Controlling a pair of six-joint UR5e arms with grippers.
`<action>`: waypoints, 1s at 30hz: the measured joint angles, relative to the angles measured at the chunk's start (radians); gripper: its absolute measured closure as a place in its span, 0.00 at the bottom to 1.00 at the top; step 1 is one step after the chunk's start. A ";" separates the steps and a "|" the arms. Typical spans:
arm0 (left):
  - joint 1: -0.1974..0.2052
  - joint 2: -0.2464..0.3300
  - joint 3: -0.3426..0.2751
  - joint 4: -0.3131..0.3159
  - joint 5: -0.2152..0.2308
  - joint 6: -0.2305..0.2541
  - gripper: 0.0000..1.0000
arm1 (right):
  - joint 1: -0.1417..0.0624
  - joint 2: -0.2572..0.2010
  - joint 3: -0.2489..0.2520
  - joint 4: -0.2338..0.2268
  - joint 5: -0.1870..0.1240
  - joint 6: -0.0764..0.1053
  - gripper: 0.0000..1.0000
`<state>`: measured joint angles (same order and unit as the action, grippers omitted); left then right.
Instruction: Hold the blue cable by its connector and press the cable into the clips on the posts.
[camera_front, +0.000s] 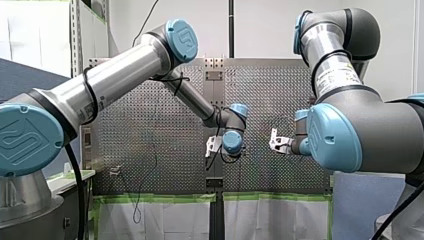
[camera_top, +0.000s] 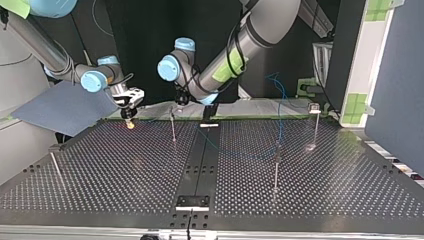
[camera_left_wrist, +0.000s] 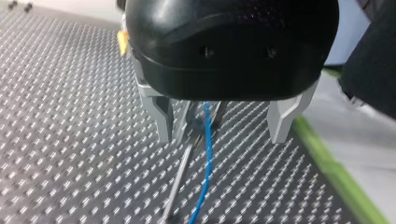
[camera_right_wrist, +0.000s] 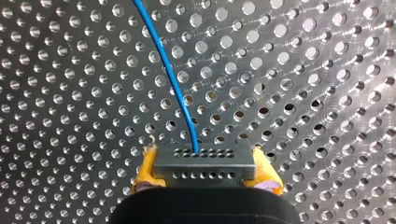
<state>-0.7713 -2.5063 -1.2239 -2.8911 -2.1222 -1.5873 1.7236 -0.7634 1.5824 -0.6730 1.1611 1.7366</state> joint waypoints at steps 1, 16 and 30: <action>-0.005 0.001 -0.006 0.001 0.001 -0.001 0.00 | 0.000 0.000 0.000 0.000 -0.001 0.000 1.00; -0.025 0.001 -0.019 0.076 0.045 -0.046 0.00 | 0.000 0.000 0.000 0.002 -0.006 0.002 1.00; -0.028 -0.009 -0.019 0.120 0.041 -0.068 0.00 | 0.000 0.000 0.000 0.004 -0.010 0.003 1.00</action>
<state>-0.7992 -2.5153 -1.2432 -2.7711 -2.0814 -1.6557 1.7235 -0.7633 1.5824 -0.6687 1.1506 1.7397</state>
